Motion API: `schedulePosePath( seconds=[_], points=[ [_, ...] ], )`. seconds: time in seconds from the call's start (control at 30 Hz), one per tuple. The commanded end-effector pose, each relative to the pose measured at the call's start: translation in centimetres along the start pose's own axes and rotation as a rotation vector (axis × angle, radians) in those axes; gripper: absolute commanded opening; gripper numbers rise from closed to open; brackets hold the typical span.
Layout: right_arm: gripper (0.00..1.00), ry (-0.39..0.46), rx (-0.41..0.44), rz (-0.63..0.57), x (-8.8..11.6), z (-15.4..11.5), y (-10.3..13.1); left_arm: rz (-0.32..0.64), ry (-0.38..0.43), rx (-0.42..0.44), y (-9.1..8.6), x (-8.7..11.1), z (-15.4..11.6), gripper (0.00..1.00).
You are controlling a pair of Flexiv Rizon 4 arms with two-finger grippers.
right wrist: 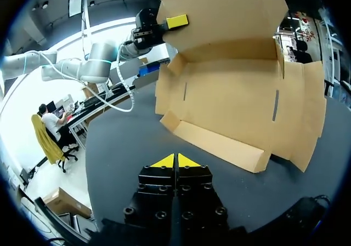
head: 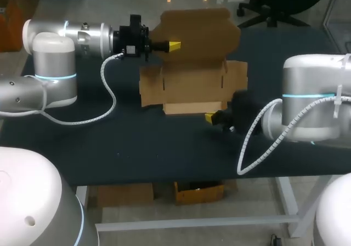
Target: Assemble the packaging by folding the flat box into shape, placing the metal phone stand inside, and closing the box properly
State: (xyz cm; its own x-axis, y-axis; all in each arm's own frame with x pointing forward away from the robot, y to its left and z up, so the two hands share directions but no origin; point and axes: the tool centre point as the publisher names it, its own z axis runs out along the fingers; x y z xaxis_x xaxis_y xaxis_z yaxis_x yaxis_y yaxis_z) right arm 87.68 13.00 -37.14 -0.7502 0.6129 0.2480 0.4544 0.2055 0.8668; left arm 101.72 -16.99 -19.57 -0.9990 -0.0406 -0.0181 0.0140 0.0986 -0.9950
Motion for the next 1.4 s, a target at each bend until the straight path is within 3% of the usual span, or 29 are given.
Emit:
schedulePosePath(
  seconds=[0.03,1.4],
  points=[
    [0.0,-0.025,-0.008,-0.005,0.1,2.8,-0.2,0.0,0.0,0.0,0.1,0.1,0.0,0.0],
    [0.0,-0.118,-0.028,-0.019,-2.9,7.4,0.0,0.035,0.002,-0.002,0.0,0.7,0.1,0.0]
  ],
)
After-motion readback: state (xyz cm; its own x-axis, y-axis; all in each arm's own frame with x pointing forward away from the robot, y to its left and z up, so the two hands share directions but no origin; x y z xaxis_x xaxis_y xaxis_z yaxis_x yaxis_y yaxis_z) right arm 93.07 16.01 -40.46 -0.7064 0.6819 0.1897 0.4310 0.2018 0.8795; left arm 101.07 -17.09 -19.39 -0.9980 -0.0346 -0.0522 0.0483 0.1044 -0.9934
